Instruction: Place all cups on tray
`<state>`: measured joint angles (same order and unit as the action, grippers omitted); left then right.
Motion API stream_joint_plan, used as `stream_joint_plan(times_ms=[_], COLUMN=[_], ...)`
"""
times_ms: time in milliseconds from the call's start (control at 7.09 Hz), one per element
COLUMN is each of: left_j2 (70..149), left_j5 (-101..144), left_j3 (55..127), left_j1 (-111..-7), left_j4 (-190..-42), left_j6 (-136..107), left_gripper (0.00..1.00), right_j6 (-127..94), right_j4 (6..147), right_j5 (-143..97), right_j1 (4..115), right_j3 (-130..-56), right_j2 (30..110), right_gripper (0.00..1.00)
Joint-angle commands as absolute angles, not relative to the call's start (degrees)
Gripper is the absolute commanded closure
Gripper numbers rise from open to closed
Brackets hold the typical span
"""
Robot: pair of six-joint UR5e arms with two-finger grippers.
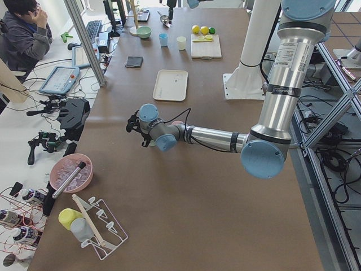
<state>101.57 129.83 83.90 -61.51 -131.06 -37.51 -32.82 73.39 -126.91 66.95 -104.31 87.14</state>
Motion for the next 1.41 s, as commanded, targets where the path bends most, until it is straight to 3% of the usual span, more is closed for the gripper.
stream_joint_plan(times_ms=[0, 564, 1269], left_j2=[107.36, 122.05, 131.21], left_j5=[129.99, 119.23, 110.66], left_j3=[89.53, 91.5, 83.51], left_j1=[-60.83, -46.01, -39.9], left_j4=[-121.26, -109.45, -105.73], left_j6=[-43.12, -60.01, -64.42], left_gripper=[1.0, 1.0, 1.0], right_j6=[-32.44, -32.87, -33.05], right_j4=[73.39, 68.47, 68.47], right_j5=[-126.91, -126.83, -126.91], right_j1=[66.88, 66.97, 66.97], right_j3=[-103.11, -98.88, -98.96], right_j2=[87.28, 87.36, 87.19], right_gripper=[0.0, 0.0, 0.0])
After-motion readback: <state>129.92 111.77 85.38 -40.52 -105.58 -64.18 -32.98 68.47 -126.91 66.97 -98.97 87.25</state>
